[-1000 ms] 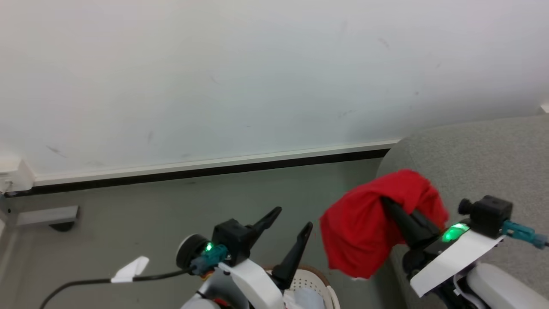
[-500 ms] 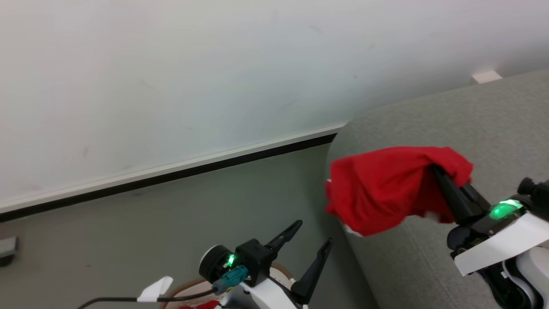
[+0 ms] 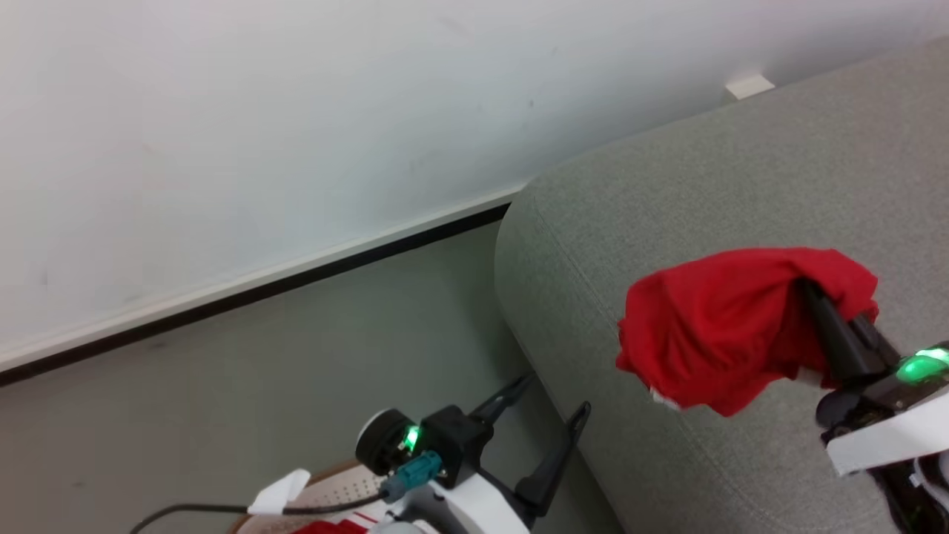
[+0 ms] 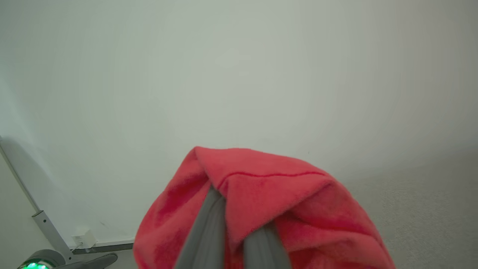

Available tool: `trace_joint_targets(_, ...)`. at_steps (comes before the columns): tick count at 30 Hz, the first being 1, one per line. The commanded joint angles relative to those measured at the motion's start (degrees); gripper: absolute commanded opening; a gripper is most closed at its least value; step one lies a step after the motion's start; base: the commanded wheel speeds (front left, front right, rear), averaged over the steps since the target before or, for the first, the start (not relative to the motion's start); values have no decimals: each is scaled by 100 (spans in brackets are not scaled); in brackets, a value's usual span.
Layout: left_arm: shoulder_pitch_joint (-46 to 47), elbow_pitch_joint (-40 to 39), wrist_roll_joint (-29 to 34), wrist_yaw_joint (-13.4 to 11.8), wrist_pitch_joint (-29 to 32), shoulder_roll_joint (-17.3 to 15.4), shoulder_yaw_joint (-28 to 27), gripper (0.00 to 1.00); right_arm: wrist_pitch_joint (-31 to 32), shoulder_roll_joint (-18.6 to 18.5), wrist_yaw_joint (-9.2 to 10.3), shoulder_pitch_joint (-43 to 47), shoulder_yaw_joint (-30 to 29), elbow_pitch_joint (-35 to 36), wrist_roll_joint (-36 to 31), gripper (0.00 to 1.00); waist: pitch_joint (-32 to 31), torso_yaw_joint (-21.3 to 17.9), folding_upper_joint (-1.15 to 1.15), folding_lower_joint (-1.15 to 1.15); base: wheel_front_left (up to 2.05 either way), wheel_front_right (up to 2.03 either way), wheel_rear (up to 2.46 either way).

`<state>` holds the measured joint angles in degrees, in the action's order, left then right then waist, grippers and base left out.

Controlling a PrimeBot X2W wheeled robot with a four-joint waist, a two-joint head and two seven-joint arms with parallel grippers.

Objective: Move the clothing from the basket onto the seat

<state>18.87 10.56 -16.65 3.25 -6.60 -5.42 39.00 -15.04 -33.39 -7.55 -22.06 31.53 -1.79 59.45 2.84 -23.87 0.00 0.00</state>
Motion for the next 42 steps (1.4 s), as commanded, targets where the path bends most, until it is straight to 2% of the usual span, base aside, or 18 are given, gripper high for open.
trace_joint_targets(1,119,-60,81,11,27,-38,-7,100,-21,41,12,18,-187,45,-135,0,199,-37,0,0,0,0,0)
trace_joint_targets(8,777,-352,307,101,284,-262,-2,100,-20,741,12,-207,-1562,-165,-941,0,1277,146,0,0,0,0,0)
trace_joint_targets(14,1796,-770,522,259,632,-504,-22,100,-19,1271,12,-1319,-2968,-753,-2026,0,2761,466,0,0,0,0,0)
trace_joint_targets(17,2338,-961,615,329,755,-607,48,100,-20,1292,12,-2150,-3749,-1206,-2534,0,3417,636,0,0,0,0,0)
trace_joint_targets(21,2819,-1131,641,374,805,-645,169,100,-12,1135,12,-3199,-4668,-2024,-3144,0,3968,832,0,0,0,0,0)
trace_joint_targets(25,3100,-1215,623,388,789,-535,272,100,-11,861,13,-3978,-5460,-2988,-3783,0,4316,1021,0,0,0,0,0)
trace_joint_targets(29,3168,-1158,628,379,687,-429,355,100,-11,740,13,-4254,-6109,-4071,-4724,0,4437,1162,0,0,0,0,0)
trace_joint_targets(30,3137,-1133,610,354,667,-405,365,100,-11,773,13,-4284,-6224,-4298,-4934,10,4436,1182,0,0,0,0,0)
trace_joint_targets(31,3089,-1092,592,331,644,-393,369,100,-11,836,13,-4292,-6334,-4511,-5086,31,4427,1192,0,0,0,0,0)
trace_joint_targets(32,3035,-1052,575,312,626,-396,367,100,-12,904,13,-4279,-6421,-4653,-5253,47,4408,1194,0,0,0,0,0)
trace_joint_targets(33,2986,-1011,556,283,599,-408,364,100,-12,995,13,-4238,-6448,-4751,-5359,98,4379,1186,0,0,0,0,0)
trace_joint_targets(37,2793,-919,492,162,489,-549,261,100,-12,1381,13,-3961,-6292,-4769,-5488,100,4138,1116,0,0,0,0,0)
trace_joint_targets(42,2419,-787,341,-25,293,-776,75,100,-11,1799,13,-3255,-5827,-4123,-5354,100,3555,1043,0,0,0,0,0)
